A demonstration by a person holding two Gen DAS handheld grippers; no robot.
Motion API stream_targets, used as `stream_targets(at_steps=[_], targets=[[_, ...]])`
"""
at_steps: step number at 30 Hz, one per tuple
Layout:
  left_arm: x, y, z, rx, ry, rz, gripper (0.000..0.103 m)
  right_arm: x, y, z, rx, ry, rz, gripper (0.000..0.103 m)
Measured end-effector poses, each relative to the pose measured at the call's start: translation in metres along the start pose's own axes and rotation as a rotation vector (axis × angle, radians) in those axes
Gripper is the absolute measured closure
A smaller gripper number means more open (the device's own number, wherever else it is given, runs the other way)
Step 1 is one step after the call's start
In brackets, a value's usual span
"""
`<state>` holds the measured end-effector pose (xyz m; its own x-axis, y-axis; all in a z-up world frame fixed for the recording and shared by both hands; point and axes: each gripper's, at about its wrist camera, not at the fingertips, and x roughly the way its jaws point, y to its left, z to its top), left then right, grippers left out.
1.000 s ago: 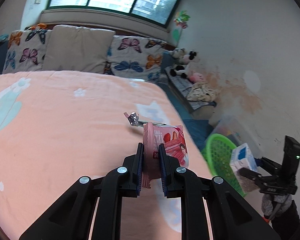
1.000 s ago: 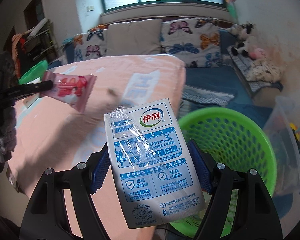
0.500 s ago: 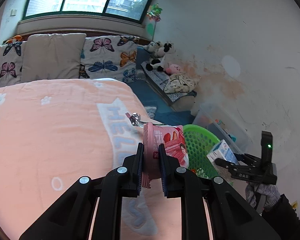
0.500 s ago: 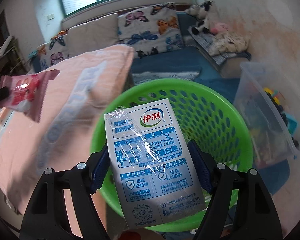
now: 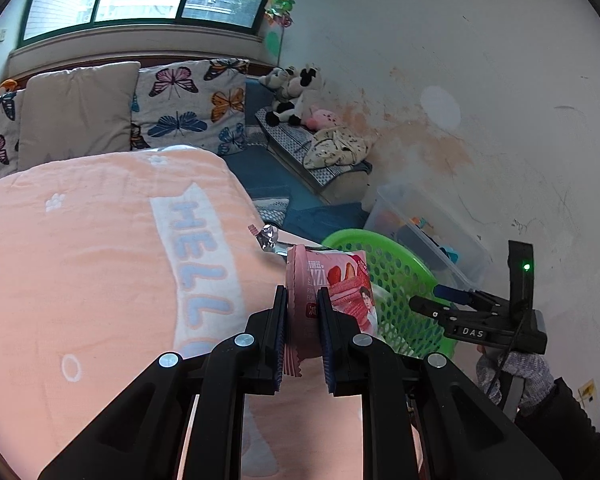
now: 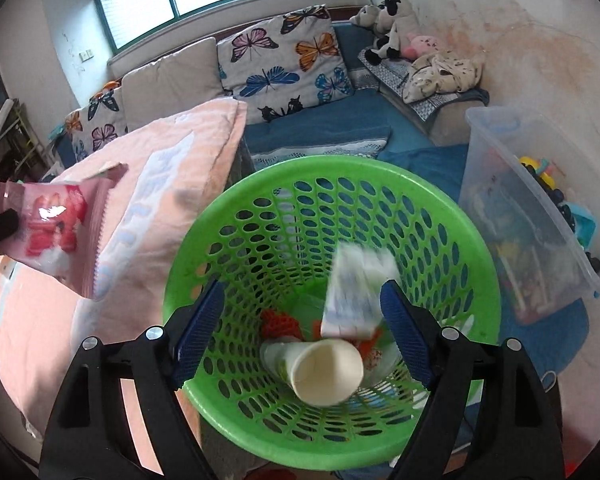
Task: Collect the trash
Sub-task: 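Open the right gripper to drop the carton while the left lowers the packet into the basket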
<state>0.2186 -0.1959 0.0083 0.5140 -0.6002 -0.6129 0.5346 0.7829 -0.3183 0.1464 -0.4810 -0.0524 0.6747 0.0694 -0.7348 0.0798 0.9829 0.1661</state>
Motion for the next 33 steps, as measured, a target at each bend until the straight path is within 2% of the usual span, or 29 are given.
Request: stream_targets(at_steps=[11, 24, 33], targets=[[0.023, -0.031, -0.007, 0.05, 0.041, -0.021, 0.088, -0.03, -0.006, -0.012, 0.004, -0.037, -0.025, 0.018], [0.06, -0.068, -0.015, 0.112, 0.107, -0.027, 0.088, -0.048, -0.02, -0.031, 0.039, -0.055, -0.041, 0.016], [0.078, -0.081, -0.021, 0.133, 0.151, -0.026, 0.088, -0.056, -0.025, -0.04, 0.057, -0.058, -0.047, 0.016]])
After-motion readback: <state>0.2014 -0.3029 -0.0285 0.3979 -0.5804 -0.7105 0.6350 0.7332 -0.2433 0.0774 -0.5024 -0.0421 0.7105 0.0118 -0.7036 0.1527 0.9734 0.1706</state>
